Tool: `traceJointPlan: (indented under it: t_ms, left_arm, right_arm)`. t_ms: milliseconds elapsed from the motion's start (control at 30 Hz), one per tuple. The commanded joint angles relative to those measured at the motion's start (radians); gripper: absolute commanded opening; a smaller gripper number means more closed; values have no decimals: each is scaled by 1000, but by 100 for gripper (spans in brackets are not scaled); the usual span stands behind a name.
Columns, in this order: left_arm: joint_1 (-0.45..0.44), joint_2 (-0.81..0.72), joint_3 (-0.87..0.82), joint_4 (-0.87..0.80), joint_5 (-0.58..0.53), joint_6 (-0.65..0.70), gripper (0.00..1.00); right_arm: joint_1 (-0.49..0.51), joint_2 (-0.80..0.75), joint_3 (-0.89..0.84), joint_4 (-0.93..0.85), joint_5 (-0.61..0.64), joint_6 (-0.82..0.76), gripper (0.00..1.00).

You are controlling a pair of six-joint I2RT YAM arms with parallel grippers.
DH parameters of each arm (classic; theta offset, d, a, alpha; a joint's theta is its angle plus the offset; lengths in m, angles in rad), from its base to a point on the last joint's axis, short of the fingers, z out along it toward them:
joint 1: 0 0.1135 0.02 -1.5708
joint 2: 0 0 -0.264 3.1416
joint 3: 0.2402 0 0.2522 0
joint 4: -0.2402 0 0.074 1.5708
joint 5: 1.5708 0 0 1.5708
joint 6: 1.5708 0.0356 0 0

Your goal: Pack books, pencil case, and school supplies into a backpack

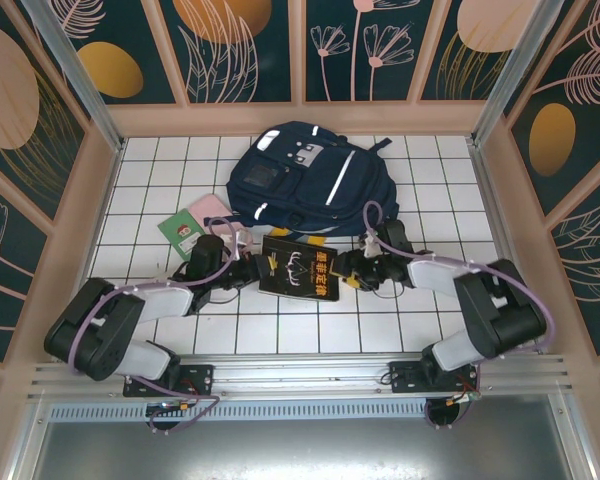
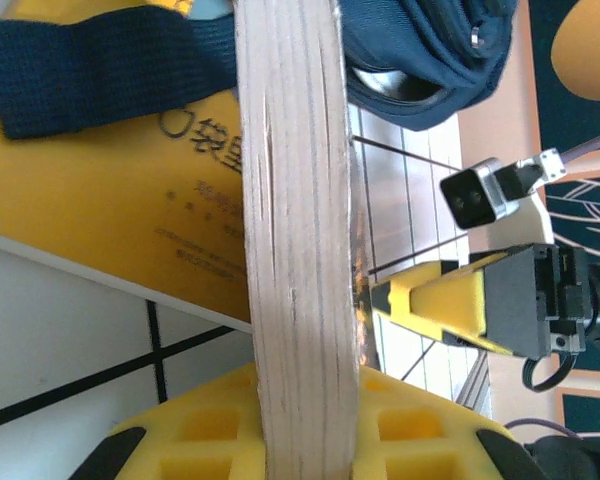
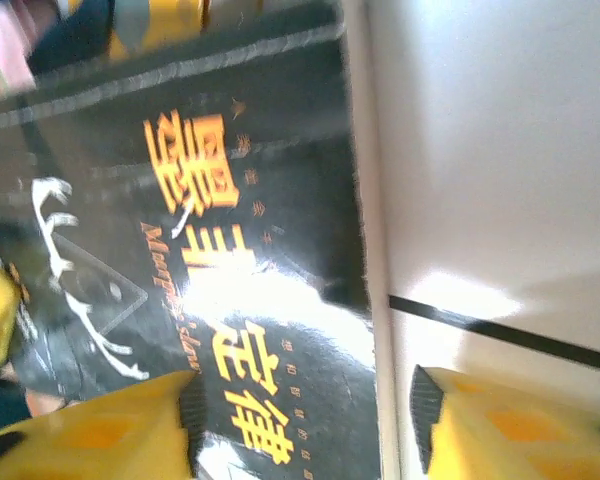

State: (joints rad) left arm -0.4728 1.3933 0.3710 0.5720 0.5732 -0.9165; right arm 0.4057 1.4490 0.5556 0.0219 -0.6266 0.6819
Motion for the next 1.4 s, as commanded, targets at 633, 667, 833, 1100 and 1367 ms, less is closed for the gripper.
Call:
traceJointPlan:
  t_ms: [633, 667, 833, 1100, 1367]
  left_arm:
    - [-6, -595, 130, -125, 105, -193, 0]
    - [-5, -604, 128, -128, 109, -197, 0]
    - [-6, -646, 118, -156, 99, -219, 0]
    - [-6, -654, 212, -443, 25, -76, 35]
    - [-6, -644, 330, -896, -419, 227, 98]
  right_arm:
    - [12, -479, -74, 462, -261, 323, 95]
    - [18, -488, -81, 516, -266, 359, 92]
    - [83, -526, -111, 703, -223, 472, 52]
    - [120, -636, -88, 442, -73, 361, 0]
    - [88, -777, 50, -158, 289, 80, 0]
